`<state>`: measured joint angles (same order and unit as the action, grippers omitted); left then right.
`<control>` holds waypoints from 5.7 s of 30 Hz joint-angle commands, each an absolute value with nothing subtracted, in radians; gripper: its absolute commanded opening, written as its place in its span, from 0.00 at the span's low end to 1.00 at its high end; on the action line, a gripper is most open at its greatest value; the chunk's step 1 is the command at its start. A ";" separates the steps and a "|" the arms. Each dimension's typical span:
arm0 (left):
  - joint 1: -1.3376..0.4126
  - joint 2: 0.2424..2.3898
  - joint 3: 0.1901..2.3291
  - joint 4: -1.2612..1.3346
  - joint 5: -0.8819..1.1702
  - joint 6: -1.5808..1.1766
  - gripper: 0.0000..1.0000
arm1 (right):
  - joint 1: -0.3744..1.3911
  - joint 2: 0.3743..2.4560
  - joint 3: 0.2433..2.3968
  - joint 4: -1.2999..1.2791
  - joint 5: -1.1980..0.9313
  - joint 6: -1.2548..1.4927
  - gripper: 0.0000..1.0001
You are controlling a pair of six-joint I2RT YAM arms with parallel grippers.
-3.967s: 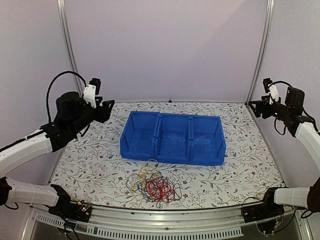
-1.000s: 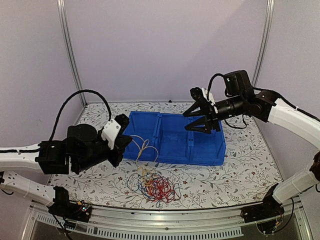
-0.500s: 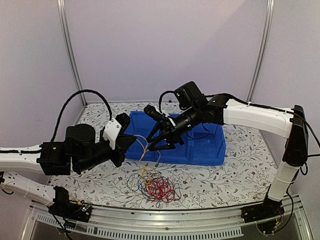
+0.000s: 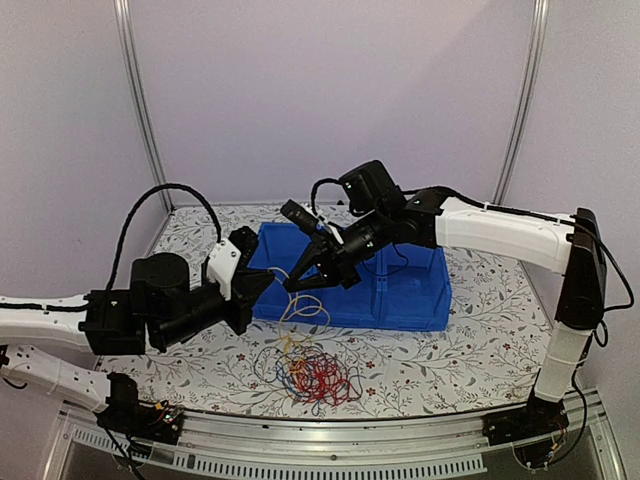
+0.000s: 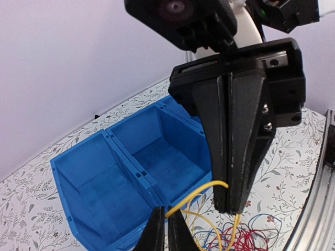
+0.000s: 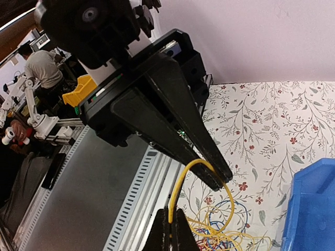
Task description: Untangle the cables
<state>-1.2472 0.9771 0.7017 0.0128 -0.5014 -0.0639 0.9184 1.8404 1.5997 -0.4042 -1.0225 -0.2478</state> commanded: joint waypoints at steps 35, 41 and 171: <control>-1.218 1.540 0.457 0.508 -0.658 -0.442 0.00 | 0.445 1.569 2.169 -0.384 -1.324 -0.074 0.00; -1.218 1.559 0.439 0.512 -0.656 -0.447 0.00 | 0.289 1.547 2.186 -0.174 -1.289 0.122 0.00; -1.167 1.437 0.447 0.043 -0.385 -0.698 0.00 | -0.287 1.451 2.089 0.062 -1.038 0.410 0.00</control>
